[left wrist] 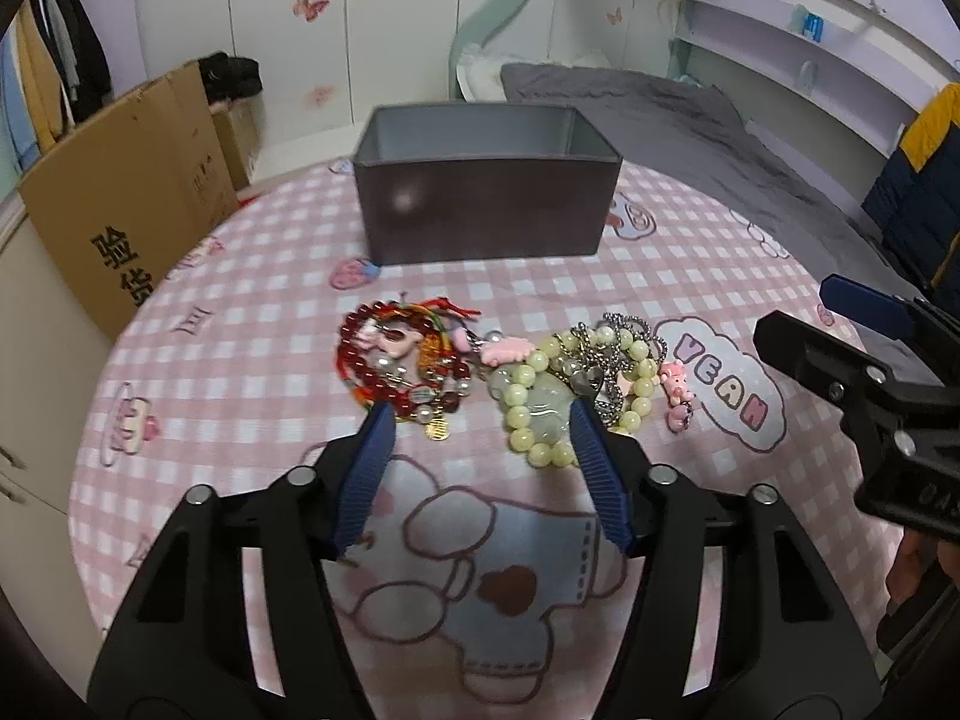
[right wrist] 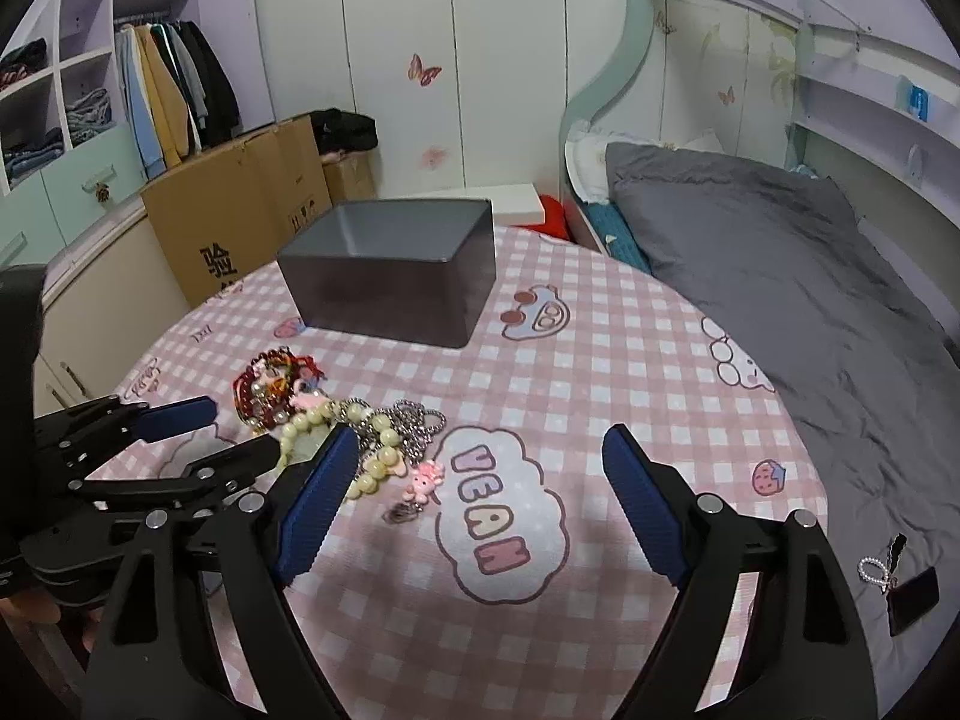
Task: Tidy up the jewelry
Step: 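Move both tools down toward the jewelry pile beside the grey tin, then grasp the cream bead bracelet with the left tool while the right tool grasps the silver chain necklace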
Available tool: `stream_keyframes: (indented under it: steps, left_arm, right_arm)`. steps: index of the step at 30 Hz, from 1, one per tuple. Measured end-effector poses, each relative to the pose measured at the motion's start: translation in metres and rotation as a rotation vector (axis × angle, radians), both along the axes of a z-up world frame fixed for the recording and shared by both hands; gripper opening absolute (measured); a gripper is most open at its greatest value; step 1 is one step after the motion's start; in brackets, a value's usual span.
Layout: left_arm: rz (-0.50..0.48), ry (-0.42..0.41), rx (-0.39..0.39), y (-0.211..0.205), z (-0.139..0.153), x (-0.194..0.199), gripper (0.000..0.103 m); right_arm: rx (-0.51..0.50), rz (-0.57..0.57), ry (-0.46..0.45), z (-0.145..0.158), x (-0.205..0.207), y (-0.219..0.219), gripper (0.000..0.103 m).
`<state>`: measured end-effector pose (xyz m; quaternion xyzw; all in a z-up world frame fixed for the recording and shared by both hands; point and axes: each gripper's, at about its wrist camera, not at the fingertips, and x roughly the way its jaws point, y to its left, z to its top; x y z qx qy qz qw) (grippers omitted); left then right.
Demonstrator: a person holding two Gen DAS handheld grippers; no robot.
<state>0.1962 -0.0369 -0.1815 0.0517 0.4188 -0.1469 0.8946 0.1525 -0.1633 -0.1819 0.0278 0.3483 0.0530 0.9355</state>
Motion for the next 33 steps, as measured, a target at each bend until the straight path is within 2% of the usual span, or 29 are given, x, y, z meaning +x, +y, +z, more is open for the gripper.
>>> stream_keyframes:
  steps: [4,7,9,11,14,20,26,33]
  left_arm:
    - [-0.007,0.062,-0.003,-0.004,-0.013,0.009,0.039]
    - [-0.022,0.077,-0.049,-0.002,-0.015,0.01,0.029]
    - [-0.047,0.091,-0.085,-0.002,-0.015,0.011,0.009]
    - [-0.043,0.084,-0.069,-0.002,-0.015,0.01,0.009]
    - [-0.036,0.102,-0.104,0.005,-0.016,0.01,0.009]
    - [-0.008,0.076,-0.14,0.032,-0.001,0.0,0.009]
    - [0.03,0.064,-0.11,0.058,0.006,-0.011,0.009]
    - [0.07,0.084,-0.097,0.085,-0.001,-0.02,0.009]
  right_arm:
    - [-0.001,0.012,0.021,-0.005,0.004,-0.001,0.08]
    - [0.004,0.021,0.033,-0.008,0.006,-0.002,0.08]
    - [0.003,0.027,0.043,-0.011,0.008,-0.002,0.08]
    - [0.005,0.032,0.05,-0.013,0.008,-0.002,0.08]
    - [0.007,0.038,0.06,-0.014,0.009,0.0,0.08]
    - [0.02,0.065,0.076,-0.017,0.008,0.006,0.08]
    - [0.016,0.125,0.088,-0.017,0.008,0.027,0.075]
    - [-0.015,0.205,0.112,-0.022,0.011,0.06,0.071]
